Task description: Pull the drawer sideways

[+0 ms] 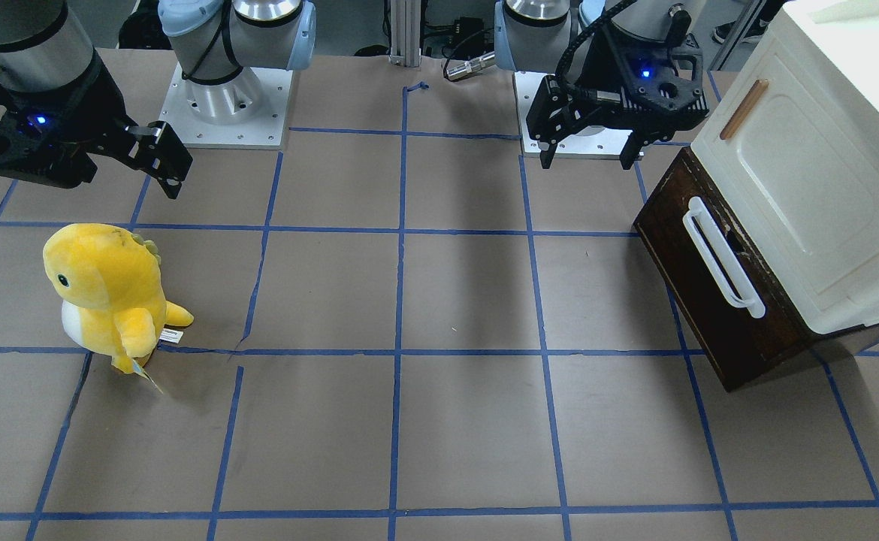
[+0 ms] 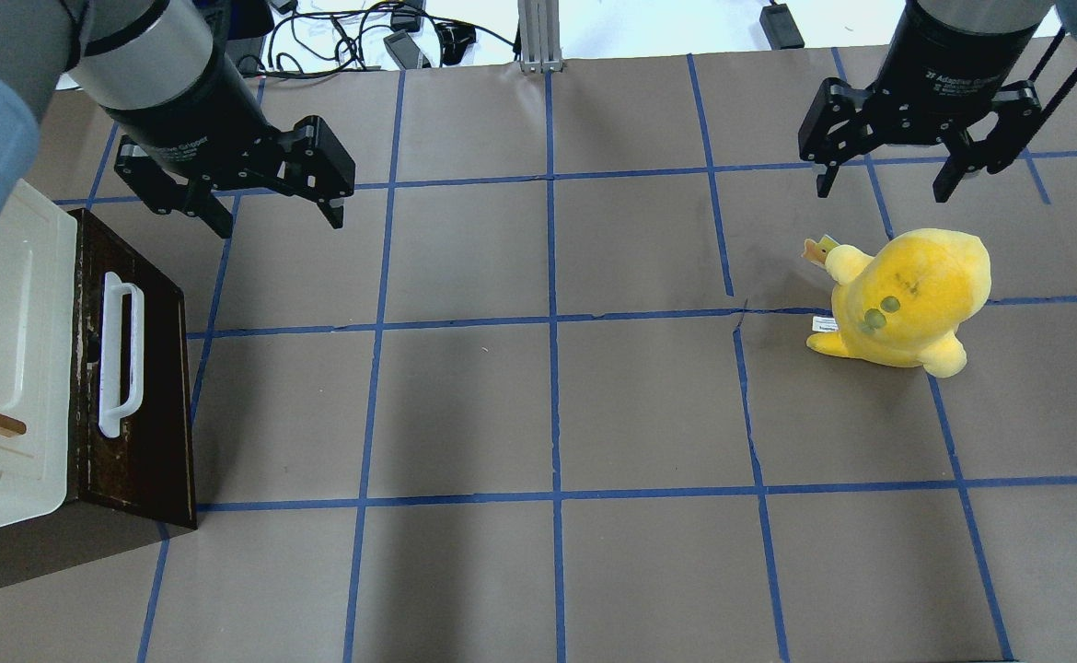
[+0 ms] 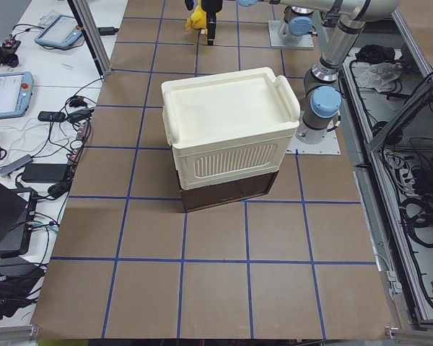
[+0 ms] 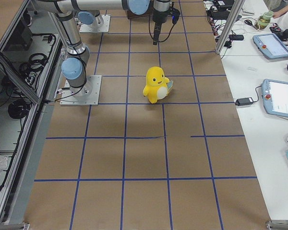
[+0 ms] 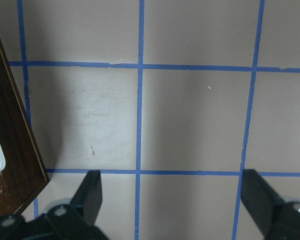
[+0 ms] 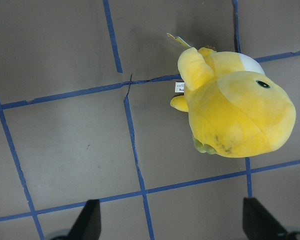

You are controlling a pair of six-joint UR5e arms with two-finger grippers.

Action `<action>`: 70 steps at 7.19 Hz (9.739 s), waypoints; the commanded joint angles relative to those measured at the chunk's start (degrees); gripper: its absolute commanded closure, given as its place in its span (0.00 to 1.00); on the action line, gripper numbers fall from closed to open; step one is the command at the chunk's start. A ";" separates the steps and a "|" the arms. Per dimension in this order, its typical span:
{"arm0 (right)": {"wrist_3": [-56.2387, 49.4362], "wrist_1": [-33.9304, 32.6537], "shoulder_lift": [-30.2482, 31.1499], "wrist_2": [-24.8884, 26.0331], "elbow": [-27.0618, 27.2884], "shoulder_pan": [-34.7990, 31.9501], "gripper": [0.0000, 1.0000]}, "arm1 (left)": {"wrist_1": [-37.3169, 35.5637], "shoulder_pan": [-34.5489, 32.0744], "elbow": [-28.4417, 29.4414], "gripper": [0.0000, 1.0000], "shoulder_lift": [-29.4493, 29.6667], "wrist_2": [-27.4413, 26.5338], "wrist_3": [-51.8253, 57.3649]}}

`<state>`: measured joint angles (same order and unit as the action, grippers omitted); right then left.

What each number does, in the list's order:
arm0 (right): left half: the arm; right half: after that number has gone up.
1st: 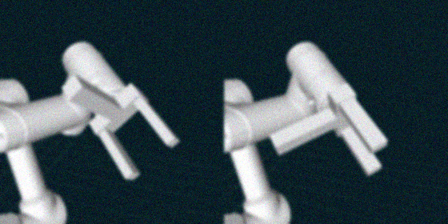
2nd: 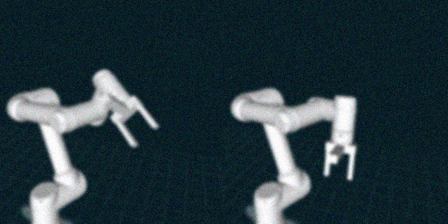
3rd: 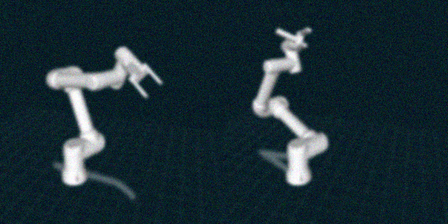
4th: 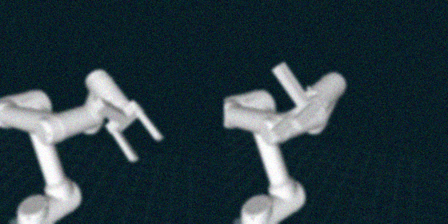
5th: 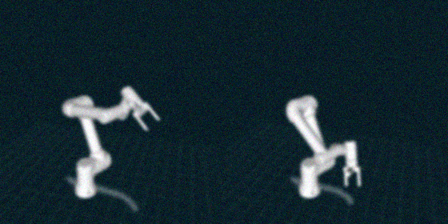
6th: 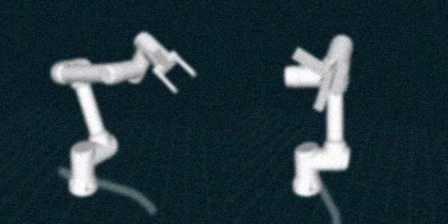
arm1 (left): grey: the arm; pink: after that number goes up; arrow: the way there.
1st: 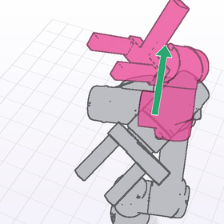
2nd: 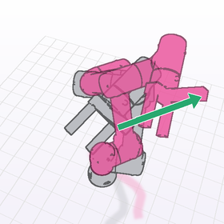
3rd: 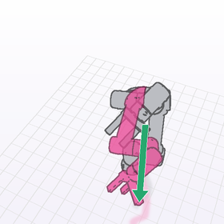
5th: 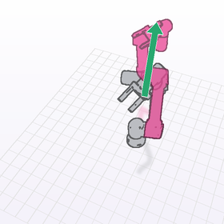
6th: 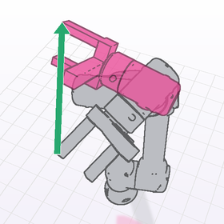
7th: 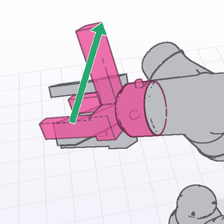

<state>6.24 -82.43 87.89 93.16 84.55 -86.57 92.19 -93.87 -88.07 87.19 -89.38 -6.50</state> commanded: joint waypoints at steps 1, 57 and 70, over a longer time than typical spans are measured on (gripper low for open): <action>0.00 -0.02 0.00 0.00 0.00 0.09 0.00 | 0.00 0.00 0.00 0.00 1.13 -0.09 -0.26; 0.00 -0.02 0.00 0.00 0.00 0.00 0.00 | 16.70 -11.86 -19.25 0.70 26.37 -69.70 -28.92; 0.00 -0.02 0.00 0.00 0.00 0.00 0.00 | 16.61 -15.02 -17.23 0.74 27.42 -69.26 -28.83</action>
<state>6.24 -82.40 87.89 93.16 84.55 -86.51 108.74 -108.29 -105.30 114.61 -158.66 -35.23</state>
